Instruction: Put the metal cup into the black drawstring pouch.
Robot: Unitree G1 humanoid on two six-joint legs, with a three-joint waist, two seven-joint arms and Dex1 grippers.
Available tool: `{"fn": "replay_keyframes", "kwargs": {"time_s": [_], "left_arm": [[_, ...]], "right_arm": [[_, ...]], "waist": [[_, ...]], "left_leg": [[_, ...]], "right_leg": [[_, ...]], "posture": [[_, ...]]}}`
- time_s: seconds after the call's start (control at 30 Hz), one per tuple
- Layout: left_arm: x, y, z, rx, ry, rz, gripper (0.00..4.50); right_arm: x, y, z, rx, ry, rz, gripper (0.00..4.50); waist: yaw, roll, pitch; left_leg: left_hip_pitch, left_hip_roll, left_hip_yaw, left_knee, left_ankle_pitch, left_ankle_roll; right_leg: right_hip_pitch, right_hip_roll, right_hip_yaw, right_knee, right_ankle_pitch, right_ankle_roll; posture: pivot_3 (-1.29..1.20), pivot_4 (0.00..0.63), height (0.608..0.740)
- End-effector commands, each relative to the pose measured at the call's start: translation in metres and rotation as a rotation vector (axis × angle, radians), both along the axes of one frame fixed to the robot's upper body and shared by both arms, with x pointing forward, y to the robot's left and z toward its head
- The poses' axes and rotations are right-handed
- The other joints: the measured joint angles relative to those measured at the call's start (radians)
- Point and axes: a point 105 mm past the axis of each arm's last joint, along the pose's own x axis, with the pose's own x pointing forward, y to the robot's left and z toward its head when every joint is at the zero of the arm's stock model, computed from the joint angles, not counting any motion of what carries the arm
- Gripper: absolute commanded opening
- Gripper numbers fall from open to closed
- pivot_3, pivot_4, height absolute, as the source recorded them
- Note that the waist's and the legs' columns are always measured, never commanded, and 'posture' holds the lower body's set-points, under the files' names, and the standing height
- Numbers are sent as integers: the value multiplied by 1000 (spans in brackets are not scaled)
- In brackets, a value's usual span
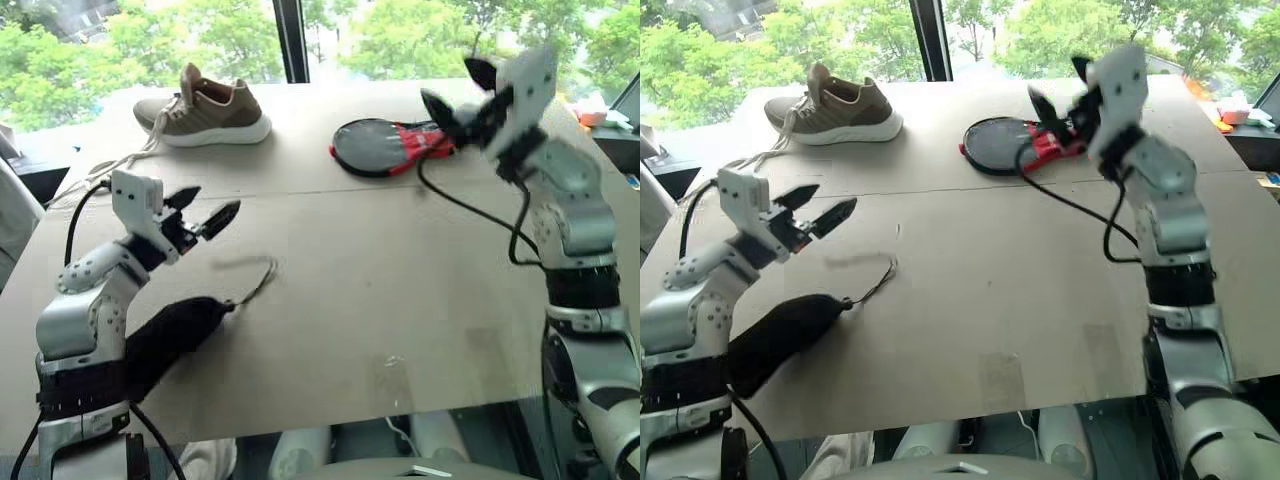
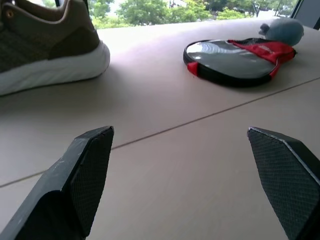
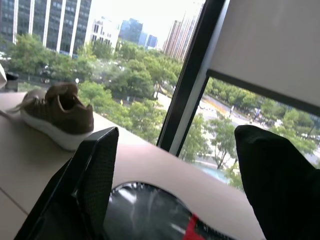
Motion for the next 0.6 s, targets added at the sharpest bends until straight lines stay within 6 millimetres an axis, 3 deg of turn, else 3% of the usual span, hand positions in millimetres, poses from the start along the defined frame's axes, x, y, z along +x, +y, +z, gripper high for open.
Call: {"fn": "replay_keyframes", "kwargs": {"time_s": [0.03, 0.13, 0.2, 0.33, 0.5, 0.6], "left_arm": [[-12, -2, 0, 9, -23, 2, 4434], [-16, 3, -13, -13, 6, 42, 4434], [-18, 2, -14, -34, -1, 45, 4434], [-28, 8, 8, -106, -65, 46, 4434], [-55, 59, 25, -183, -115, 169, 4434], [-87, 81, 13, -137, -52, 195, 4434]], "right_arm": [[-8, -32, -32, -44, 81, -48, 4060], [-22, -39, -62, -40, 162, -39, 4060], [-32, -34, -69, 5, 187, 3, 4060], [-66, -31, -88, 97, 282, 160, 4060], [-74, -53, -107, 97, 328, 124, 4060], [-73, -58, -107, 109, 325, 118, 4060]], "waist": [[-3, 2, 1], [-12, 2, 2], [-13, 2, 2], [-6, 1, 1], [-8, 0, 0], [-14, 1, 1]], "left_leg": [[0, 0, 1, 0, 0, 0], [1, 2, 2, -1, -1, 1], [2, 4, 3, -1, -2, 4], [3, 6, 2, 1, -2, 4], [3, 5, 2, 2, -2, 4], [4, 5, 5, 1, -2, 4]], "right_leg": [[-1, 0, 0, 0, 0, 0], [-2, 1, 2, 1, 0, 0], [-2, 3, 2, 2, 0, -1], [0, 4, 1, 2, 1, -2], [1, 3, 1, 0, 1, -2], [0, 4, 3, 1, 1, -3]], "posture": [[0, 150, 740], [0, 150, 740], [0, 150, 740], [0, 150, 740], [0, 150, 740], [0, 150, 740]]}}
